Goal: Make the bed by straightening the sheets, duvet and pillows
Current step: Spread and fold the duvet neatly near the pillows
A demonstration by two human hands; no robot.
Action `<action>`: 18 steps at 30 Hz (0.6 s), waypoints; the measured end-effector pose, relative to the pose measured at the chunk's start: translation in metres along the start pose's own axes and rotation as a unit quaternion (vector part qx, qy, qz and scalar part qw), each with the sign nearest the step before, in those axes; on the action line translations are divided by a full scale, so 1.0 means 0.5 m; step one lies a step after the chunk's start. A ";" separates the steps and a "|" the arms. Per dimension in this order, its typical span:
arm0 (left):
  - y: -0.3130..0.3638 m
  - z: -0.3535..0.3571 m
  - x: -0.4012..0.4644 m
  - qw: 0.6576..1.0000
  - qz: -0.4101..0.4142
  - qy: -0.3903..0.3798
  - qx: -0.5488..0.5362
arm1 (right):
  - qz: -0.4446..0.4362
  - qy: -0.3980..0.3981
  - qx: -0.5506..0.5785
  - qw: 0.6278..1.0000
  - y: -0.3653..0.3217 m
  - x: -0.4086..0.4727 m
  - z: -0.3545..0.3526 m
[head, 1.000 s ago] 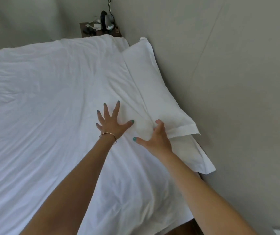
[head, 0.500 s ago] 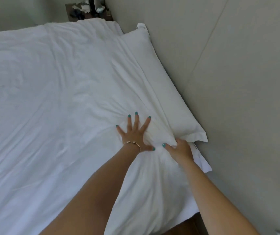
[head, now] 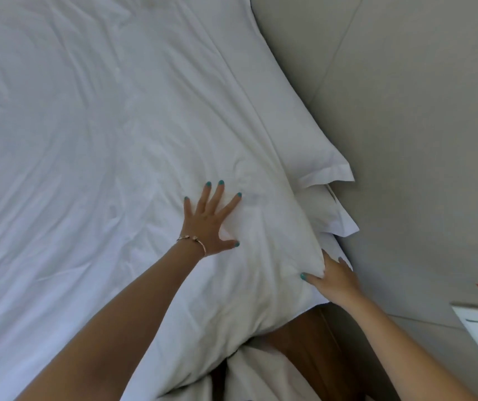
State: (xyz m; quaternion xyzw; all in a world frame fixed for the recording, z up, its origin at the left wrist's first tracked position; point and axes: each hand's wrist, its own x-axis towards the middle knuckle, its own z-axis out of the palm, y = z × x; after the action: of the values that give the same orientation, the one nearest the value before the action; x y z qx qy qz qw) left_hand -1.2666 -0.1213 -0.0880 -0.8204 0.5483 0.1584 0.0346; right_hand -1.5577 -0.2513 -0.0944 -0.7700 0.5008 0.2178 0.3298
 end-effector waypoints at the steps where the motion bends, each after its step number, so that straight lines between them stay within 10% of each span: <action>1: 0.014 0.011 -0.013 1.000 -0.001 0.003 -0.013 | -0.009 0.024 -0.004 1.000 0.000 -0.016 -0.001; 6: 0.115 0.063 -0.089 0.985 0.077 -0.064 -0.139 | -0.061 0.090 0.170 0.979 0.005 -0.078 -0.011; 14: 0.252 0.152 -0.212 0.951 0.157 -0.173 -0.201 | -0.015 -0.062 0.221 0.973 0.095 -0.178 0.017; 18: 0.295 0.140 -0.255 0.946 0.160 -0.152 -0.239 | -0.066 0.074 0.312 0.945 0.085 -0.241 0.029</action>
State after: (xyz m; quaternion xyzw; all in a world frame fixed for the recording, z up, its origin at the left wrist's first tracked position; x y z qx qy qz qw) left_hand -1.4612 -0.0505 -0.0993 -0.6724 0.6062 0.4115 -0.1053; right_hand -1.6451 -0.1771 -0.0362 -0.6737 0.5151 -0.0296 0.5291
